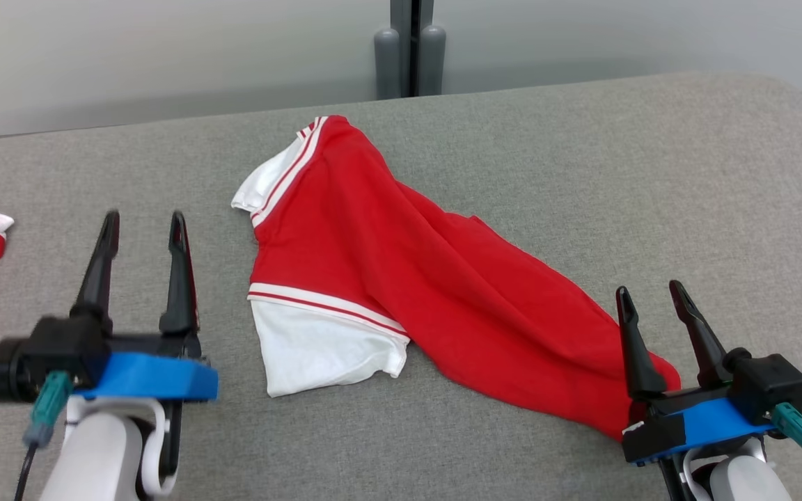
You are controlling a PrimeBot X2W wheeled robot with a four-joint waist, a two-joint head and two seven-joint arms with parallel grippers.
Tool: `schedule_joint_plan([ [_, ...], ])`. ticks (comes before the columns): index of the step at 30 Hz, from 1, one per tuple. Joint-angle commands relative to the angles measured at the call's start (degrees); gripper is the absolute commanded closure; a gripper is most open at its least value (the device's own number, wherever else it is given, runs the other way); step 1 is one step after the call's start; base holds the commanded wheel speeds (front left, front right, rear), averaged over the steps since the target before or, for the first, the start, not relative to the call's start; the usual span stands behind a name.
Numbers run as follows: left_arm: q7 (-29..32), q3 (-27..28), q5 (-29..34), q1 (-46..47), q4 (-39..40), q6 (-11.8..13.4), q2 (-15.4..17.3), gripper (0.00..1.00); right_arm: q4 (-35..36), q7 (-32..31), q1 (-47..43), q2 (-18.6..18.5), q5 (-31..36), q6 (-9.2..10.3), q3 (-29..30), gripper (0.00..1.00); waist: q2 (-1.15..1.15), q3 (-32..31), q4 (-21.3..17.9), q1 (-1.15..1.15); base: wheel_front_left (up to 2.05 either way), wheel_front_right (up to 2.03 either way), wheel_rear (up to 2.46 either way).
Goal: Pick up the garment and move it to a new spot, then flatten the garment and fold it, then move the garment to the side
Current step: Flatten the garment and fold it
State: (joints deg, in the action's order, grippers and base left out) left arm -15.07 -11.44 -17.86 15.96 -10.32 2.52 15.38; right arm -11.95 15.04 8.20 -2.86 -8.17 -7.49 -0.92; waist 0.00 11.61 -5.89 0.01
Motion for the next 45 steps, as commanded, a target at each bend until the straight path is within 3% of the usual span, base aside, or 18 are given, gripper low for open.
schedule_joint_plan([
  [1,-0.1,1.2,0.6,-2.6,1.2,0.4,-0.8,0.0,0.0,0.2,-0.7,-0.1,0.3,-0.01,0.2,0.0,0.0,-0.5,0.3,-0.01,0.0,0.0,0.0],
  [11,-0.1,3.7,3.3,-8.5,1.5,-1.8,-3.7,0.0,1.0,-0.8,-1.4,-0.1,0.9,-0.01,0.6,0.0,0.0,-1.3,1.6,-0.01,0.0,0.0,0.0],
  [16,1.4,0.8,3.3,-6.2,-2.4,-4.4,-4.3,0.0,1.1,-1.1,-1.6,-0.1,0.9,-0.01,0.4,0.0,0.0,-1.6,1.7,-0.01,0.0,0.0,0.0],
  [27,9.2,-5.0,2.9,-5.6,-8.3,-7.1,-5.2,0.0,0.5,-0.9,-1.5,-0.1,-0.1,-0.01,0.2,0.0,0.0,-0.8,0.7,-0.01,0.0,0.0,0.0],
  [45,13.9,-8.0,0.4,-7.2,-16.2,-7.7,-6.2,0.0,-0.4,-0.3,-0.6,-0.1,-0.5,-0.01,0.0,0.0,0.0,0.2,0.1,-0.01,0.0,0.0,0.0],
])
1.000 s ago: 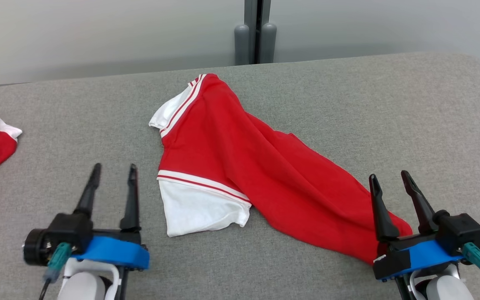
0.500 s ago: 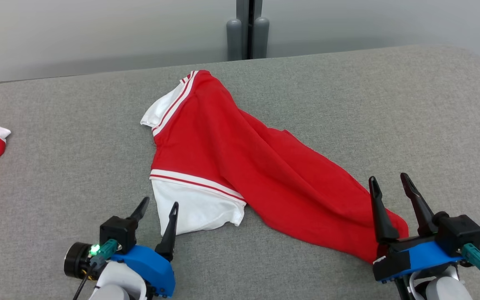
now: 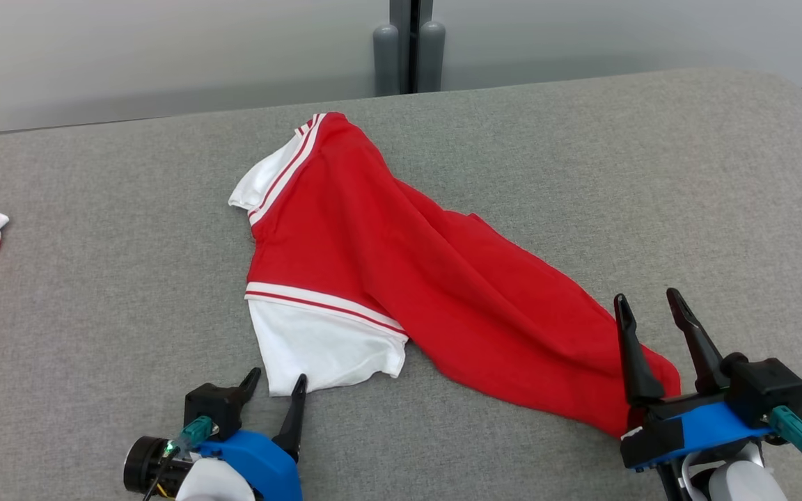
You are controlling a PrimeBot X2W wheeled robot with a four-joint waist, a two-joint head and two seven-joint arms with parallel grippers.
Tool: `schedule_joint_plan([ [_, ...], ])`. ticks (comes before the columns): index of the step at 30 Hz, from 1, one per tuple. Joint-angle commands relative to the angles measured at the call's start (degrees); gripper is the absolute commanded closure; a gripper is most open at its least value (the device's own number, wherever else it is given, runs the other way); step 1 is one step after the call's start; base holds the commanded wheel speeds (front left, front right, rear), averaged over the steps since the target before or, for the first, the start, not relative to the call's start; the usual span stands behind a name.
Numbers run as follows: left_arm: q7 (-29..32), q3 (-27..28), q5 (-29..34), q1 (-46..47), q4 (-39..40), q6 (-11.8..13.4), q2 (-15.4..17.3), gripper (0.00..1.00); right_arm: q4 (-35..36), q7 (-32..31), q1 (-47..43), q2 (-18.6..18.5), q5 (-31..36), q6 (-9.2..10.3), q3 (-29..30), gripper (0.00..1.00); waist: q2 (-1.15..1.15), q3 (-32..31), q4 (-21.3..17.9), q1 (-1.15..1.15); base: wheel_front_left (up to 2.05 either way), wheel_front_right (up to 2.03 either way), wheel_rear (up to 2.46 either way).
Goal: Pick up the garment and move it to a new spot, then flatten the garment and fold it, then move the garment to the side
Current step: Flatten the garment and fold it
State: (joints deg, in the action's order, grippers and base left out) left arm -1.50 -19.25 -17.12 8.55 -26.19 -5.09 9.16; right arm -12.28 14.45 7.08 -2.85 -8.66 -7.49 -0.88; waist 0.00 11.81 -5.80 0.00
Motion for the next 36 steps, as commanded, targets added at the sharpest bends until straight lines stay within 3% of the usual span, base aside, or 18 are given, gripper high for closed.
schedule_joint_plan([
  [1,0.5,-0.5,-0.7,0.2,-0.8,-0.3,-0.2,0.0,-0.2,0.3,0.6,-0.1,-0.1,-0.01,-0.1,0.0,0.0,0.0,-0.1,0.0,0.0,0.0,0.0],
  [3,0.1,-1.2,-0.9,0.4,-1.4,-0.7,-0.4,0.0,-0.3,0.4,0.7,-0.1,-0.1,-0.01,-0.1,0.0,0.0,-0.1,-0.4,0.0,0.0,0.0,0.0],
  [4,-0.2,-1.4,-1.2,0.4,-1.6,-0.9,-0.6,0.46,-0.3,0.4,0.8,-0.1,0.0,-0.01,-0.1,0.0,0.0,-0.1,-0.5,0.0,0.0,0.0,0.0],
  [6,-1.2,-1.4,-0.8,0.9,-2.1,-0.8,-0.4,0.98,-0.5,0.5,0.8,-0.1,0.1,-0.01,-0.1,0.0,0.0,-0.4,-0.6,0.0,0.0,0.0,0.0],
  [12,-5.3,0.3,-2.0,2.0,-2.4,0.1,-0.4,1.0,-0.8,0.5,-0.7,-0.1,0.5,-0.01,0.6,0.0,0.0,-1.9,0.3,0.0,0.0,0.0,0.0],
  [20,-7.2,3.3,-3.9,-1.4,3.1,2.4,1.1,1.0,-1.3,0.3,-2.2,-0.1,0.6,-0.01,1.2,0.0,0.0,-4.3,4.6,0.0,0.0,0.0,0.0],
  [36,-3.8,9.4,-7.4,-19.8,20.3,12.1,3.2,1.0,-1.8,-0.1,-3.5,-0.1,0.8,-0.01,2.4,0.0,0.0,-5.5,11.6,0.0,0.0,0.0,0.0],
])
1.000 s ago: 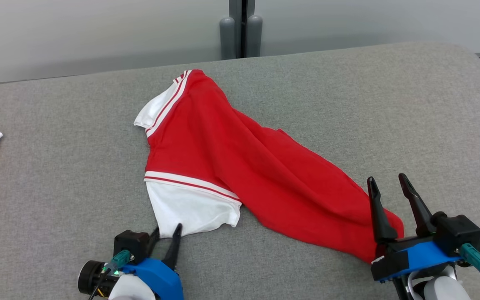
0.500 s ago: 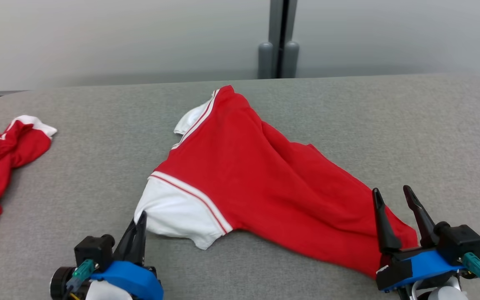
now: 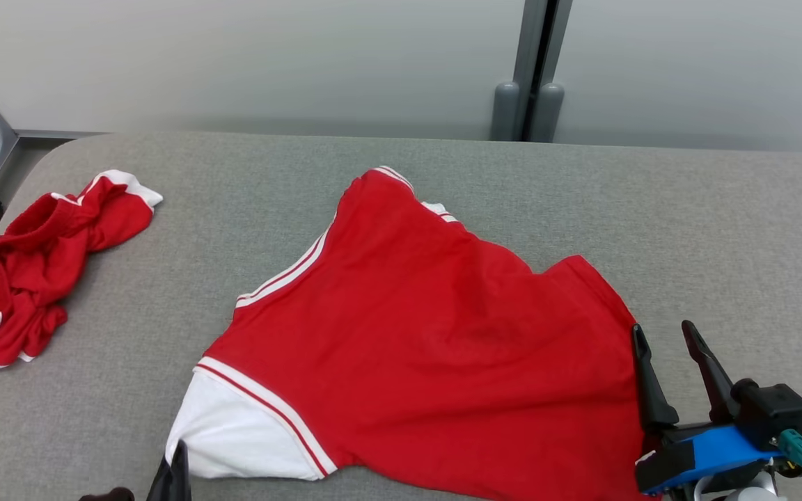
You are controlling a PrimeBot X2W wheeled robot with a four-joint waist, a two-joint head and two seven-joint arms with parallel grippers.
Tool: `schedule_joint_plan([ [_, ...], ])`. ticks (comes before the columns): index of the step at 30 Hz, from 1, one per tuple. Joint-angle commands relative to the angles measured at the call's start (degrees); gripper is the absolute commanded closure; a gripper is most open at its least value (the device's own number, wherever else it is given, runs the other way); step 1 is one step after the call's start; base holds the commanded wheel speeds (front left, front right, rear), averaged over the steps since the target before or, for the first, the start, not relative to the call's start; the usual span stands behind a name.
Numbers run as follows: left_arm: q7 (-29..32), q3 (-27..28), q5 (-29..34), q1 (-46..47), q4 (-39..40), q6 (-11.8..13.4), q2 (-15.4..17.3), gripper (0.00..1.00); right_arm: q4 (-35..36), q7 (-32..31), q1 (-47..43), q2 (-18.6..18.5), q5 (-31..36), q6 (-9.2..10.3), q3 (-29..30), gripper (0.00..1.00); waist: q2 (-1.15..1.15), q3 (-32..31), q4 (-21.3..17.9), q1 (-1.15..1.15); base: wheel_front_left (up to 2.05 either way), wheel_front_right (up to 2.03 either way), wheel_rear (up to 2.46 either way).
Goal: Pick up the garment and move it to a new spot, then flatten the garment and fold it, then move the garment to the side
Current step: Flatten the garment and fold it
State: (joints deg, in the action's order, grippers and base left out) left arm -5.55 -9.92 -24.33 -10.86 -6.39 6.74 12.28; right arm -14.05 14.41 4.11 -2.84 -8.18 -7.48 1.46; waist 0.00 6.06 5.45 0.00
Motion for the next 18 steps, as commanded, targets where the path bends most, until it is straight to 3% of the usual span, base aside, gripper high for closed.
schedule_joint_plan([
  [1,0.5,0.2,-0.3,-1.1,1.1,0.6,0.3,1.0,-0.2,-0.1,-0.4,-0.1,0.4,-0.02,0.0,0.0,0.0,0.4,0.5,0.0,0.0,0.0,0.0],
  [4,1.5,0.2,-0.6,-2.7,2.2,1.3,0.3,1.0,-0.4,-0.1,0.2,-0.1,0.5,-0.02,-0.1,0.0,0.0,0.6,0.9,0.0,0.0,0.0,0.0],
  [5,1.0,0.2,0.2,-2.6,2.6,1.6,0.5,0.74,-0.5,-0.1,0.4,-0.1,0.5,-0.02,-0.1,0.0,0.0,0.6,1.0,0.0,0.0,0.0,0.0],
  [6,-0.2,0.5,0.9,-2.2,3.1,2.3,0.6,0.0,-0.5,-0.2,0.7,-0.1,0.5,-0.02,-0.2,0.0,0.0,0.7,1.0,0.0,0.0,0.0,0.0],
  [10,-3.7,0.5,1.9,-0.8,4.0,2.7,-0.2,0.0,-0.6,-0.2,1.3,-0.1,0.6,-0.02,-0.5,0.0,0.0,0.6,0.5,0.0,0.0,0.0,0.0],
  [18,-8.5,0.8,3.5,4.7,5.0,0.7,-0.1,0.0,-0.8,-0.3,0.9,-0.1,0.9,-0.02,-0.4,0.0,0.0,-0.1,-1.7,0.0,0.0,0.0,0.0],
])
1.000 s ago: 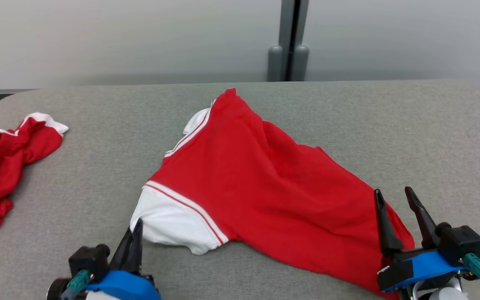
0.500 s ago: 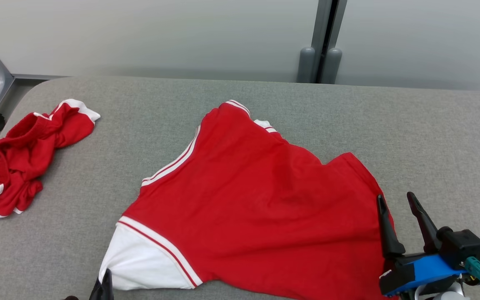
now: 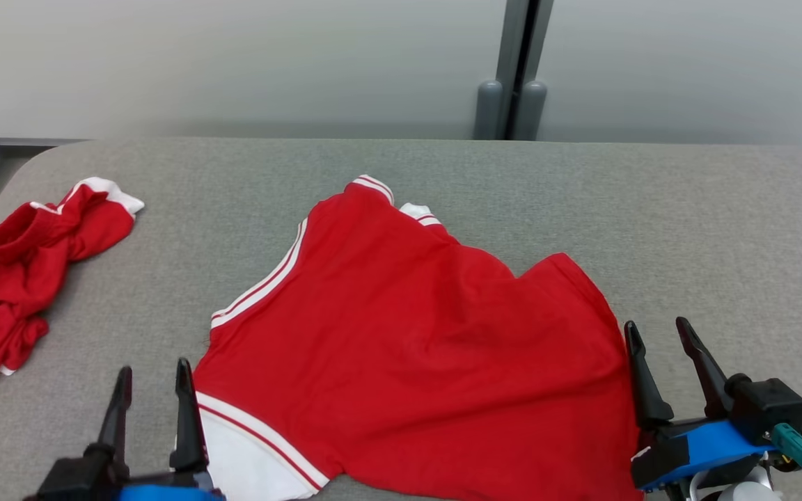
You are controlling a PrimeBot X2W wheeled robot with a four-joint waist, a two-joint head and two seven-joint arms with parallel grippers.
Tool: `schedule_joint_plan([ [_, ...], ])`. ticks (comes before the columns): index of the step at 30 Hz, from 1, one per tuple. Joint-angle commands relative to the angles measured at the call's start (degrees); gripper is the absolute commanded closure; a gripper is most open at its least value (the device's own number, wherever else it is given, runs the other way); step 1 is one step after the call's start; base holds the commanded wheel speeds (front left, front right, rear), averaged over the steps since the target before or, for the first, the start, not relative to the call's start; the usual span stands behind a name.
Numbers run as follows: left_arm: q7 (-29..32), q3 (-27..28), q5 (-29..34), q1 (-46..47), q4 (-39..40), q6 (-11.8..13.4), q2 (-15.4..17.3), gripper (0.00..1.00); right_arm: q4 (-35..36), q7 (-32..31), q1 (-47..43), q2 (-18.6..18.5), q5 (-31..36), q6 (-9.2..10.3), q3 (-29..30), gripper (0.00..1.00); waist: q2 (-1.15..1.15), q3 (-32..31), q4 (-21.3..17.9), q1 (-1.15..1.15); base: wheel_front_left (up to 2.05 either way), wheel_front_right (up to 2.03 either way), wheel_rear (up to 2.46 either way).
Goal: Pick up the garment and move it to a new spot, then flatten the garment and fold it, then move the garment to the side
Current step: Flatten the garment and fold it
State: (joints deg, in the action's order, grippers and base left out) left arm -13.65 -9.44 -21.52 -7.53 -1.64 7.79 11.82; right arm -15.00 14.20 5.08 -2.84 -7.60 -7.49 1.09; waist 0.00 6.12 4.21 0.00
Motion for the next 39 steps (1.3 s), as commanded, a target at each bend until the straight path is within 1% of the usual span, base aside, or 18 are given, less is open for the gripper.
schedule_joint_plan([
  [1,-0.7,0.4,0.9,2.2,0.3,-0.6,0.5,0.0,0.2,-0.2,-0.2,-0.1,0.3,-0.01,0.0,0.0,0.0,-0.3,-0.7,0.0,0.0,0.0,0.0],
  [7,-1.5,1.9,2.5,7.1,-0.2,-2.0,1.2,0.0,0.3,-0.4,-0.6,-0.1,0.4,-0.02,0.2,0.0,0.0,-0.5,-2.6,0.0,0.0,0.0,0.0],
  [11,-1.6,3.0,3.1,9.6,-1.9,-3.5,2.1,0.0,0.4,-0.4,-0.7,-0.1,0.6,-0.01,0.7,0.0,0.0,-0.6,-3.7,0.0,0.0,0.0,0.0],
  [19,-1.6,5.8,4.2,12.0,-6.3,-5.7,1.6,0.0,0.6,-1.0,-1.4,-0.1,0.8,-0.01,1.7,0.0,0.0,-0.7,-5.1,0.0,0.0,0.0,0.0],
  [24,-1.6,6.3,4.7,12.3,-7.4,-6.3,0.9,0.0,0.5,-1.9,-1.5,-0.1,1.0,-0.01,2.2,0.0,0.0,-0.9,-4.9,0.0,0.0,0.0,0.0],
  [29,-1.6,6.7,5.7,12.8,-7.9,-7.3,-0.4,0.0,0.8,-4.5,3.0,-0.1,3.3,-0.02,0.7,0.0,0.0,-0.5,-3.6,0.0,0.0,0.0,0.0],
  [33,-1.6,7.3,6.3,13.0,-7.9,-7.9,-0.9,0.0,-0.1,-7.7,9.1,-1.1,4.7,-0.01,-1.7,0.0,0.0,0.1,-2.5,0.0,0.0,0.0,0.0],
  [36,-1.6,7.4,6.7,13.6,-7.9,-8.4,-1.6,0.0,-2.4,-10.2,14.1,-2.3,5.1,-0.01,-3.2,0.0,0.0,0.9,-1.3,0.0,0.0,0.0,0.0],
  [37,-1.6,7.4,6.7,13.6,-7.9,-8.4,-1.6,0.0,-2.4,-10.2,14.1,-2.3,5.1,-0.01,-3.2,0.0,0.0,0.9,-1.3,0.0,0.0,0.0,0.0],
  [39,-1.6,7.3,7.1,14.1,-7.8,-8.7,-2.1,0.0,-4.8,-11.8,17.2,-3.4,5.6,-0.01,-4.3,0.0,0.0,1.3,-0.4,0.0,0.0,0.0,0.0],
])
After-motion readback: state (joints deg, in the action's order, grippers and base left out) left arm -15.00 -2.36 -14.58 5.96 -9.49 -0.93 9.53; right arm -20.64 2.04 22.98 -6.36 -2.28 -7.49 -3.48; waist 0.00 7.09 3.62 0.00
